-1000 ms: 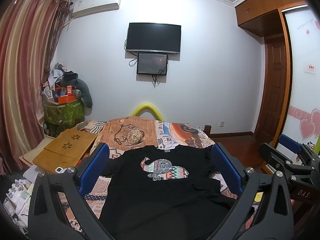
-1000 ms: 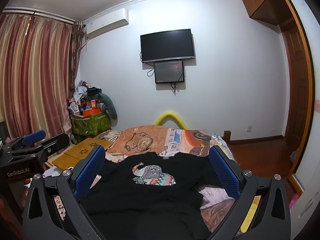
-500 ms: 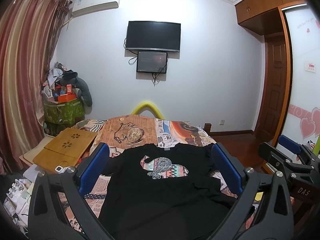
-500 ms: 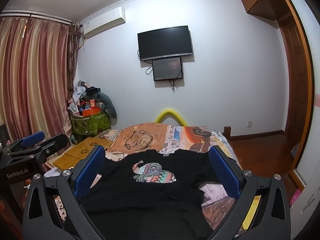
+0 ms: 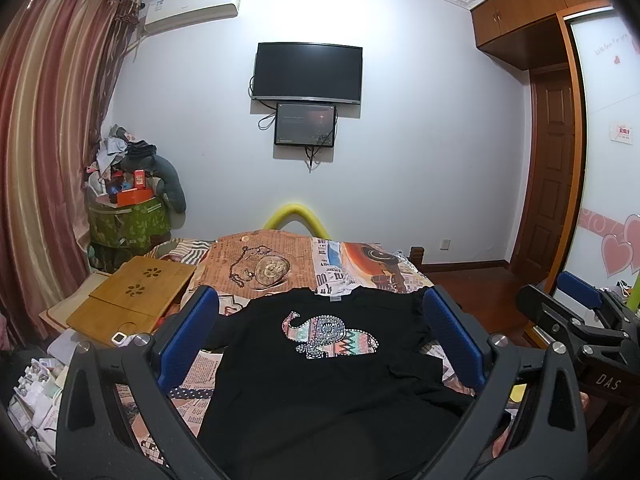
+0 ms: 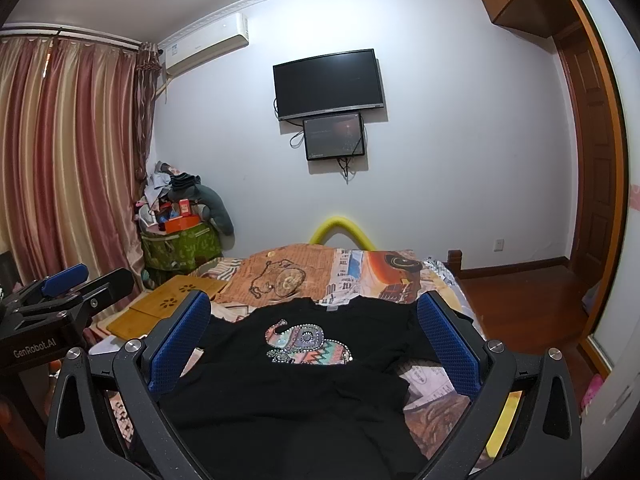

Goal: Fold small clothes

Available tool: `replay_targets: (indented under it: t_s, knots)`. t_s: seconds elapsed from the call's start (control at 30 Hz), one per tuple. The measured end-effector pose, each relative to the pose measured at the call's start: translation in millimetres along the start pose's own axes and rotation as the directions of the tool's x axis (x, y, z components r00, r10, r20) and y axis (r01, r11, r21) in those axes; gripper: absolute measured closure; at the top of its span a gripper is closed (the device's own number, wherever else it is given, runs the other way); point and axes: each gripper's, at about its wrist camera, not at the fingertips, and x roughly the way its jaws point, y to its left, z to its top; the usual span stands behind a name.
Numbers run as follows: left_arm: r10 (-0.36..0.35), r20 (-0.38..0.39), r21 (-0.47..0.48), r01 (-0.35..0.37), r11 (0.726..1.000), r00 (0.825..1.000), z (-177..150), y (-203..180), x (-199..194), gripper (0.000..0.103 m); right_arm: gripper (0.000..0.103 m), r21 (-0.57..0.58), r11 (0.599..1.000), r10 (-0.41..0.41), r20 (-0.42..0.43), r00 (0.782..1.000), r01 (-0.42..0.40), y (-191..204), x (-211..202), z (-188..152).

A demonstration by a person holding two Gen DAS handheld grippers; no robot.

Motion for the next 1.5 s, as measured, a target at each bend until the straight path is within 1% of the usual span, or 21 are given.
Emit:
replay_targets:
  t_s: [0.4,1.13,1.3,1.43,1.5]
  knots:
    - [0.009,0.0,-0.001,-0.009,1.0,1.0,4,1,1,0.0,0.0,0.003,1.0,0.005,-0.006,1.0,-0.005,-3,2,-1]
    - [0.009,-0.003,-0.002,-0.009,1.0,1.0,1,3,3,0.0,0.0,0.005,1.0,0.004,-0.013,1.0,-0.004,-4,3,-3]
    - [0.018,-0.003,0.011,-0.018,1.0,1.0,-1,4,14,0.0,0.0,0.003,1.0,-0.005,-0.024,1.0,0.005,-8,11,-3]
    - [0.036,-0.02,0.023,-0.035,0.999,0.999,3,6,43,0.0,0.0,-0.013,1.0,-0.025,-0.034,0.999,0.025,-12,26,-2]
    - [0.044,-0.042,0.028,-0.042,0.999,0.998,8,9,65,0.0,0.0,-0.023,0.999,-0.038,-0.035,0.999,0.037,-15,36,-1]
